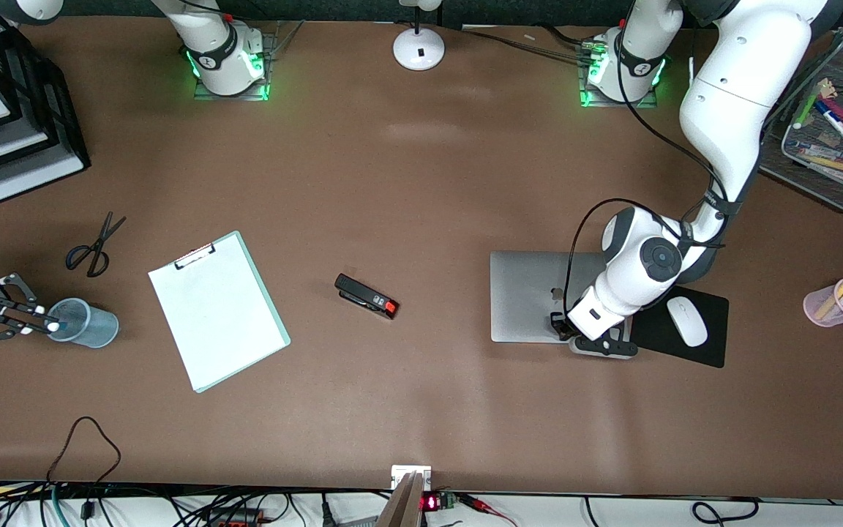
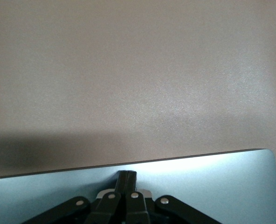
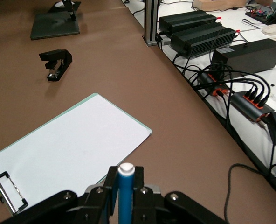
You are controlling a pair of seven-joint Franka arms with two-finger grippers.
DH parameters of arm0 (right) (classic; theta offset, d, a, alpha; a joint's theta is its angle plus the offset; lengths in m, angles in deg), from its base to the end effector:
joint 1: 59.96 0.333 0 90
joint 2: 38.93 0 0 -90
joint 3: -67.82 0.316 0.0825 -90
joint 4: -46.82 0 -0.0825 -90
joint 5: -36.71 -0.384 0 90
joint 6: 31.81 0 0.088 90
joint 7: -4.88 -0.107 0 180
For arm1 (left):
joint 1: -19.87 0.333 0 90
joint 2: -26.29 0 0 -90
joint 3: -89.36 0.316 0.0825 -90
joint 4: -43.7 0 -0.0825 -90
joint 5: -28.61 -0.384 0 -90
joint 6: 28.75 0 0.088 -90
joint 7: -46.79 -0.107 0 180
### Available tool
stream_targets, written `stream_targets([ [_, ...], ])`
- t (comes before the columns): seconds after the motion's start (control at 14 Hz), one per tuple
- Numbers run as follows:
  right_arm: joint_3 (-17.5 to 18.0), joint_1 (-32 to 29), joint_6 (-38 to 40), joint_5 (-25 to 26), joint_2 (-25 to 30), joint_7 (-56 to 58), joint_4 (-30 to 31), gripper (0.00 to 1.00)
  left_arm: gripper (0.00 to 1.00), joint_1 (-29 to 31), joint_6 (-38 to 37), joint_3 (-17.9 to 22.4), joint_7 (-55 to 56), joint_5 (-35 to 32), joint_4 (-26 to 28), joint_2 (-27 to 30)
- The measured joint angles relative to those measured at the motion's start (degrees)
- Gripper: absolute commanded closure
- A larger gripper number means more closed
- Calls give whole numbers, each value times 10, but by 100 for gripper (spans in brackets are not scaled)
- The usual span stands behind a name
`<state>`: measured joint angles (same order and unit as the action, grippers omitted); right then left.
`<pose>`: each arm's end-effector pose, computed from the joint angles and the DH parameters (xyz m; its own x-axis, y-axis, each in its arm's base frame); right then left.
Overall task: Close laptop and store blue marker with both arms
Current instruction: 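Push the laptop lid shut with the left gripper while the right gripper carries the marker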
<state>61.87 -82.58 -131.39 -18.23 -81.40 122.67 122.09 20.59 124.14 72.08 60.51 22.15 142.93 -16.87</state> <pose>0.6752 -0.2627 0.3066 0.2023 0.6010 0.7732 0.9482 -0.3178 -0.0011 0.6633 -0.1770 0.1835 0.9833 -0.0275 0.1797 -0.0605 -0.9817 0.1805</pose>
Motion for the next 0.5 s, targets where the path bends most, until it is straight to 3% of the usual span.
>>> stream_targets([
  [0.14,0,-5,6,-6,-13,6,0,99,100,0,0,2,0,0,-4,0],
  [0.21,0,-9,8,-7,-19,8,0,74,100,1,-7,4,0,-1,-9,1],
  [0.29,0,-12,8,-7,-23,10,0,1,100,2,-28,6,-2,-2,-18,6],
  [0.5,0,-23,10,-8,-26,8,0,0,100,1,-168,5,-13,-2,-42,68],
])
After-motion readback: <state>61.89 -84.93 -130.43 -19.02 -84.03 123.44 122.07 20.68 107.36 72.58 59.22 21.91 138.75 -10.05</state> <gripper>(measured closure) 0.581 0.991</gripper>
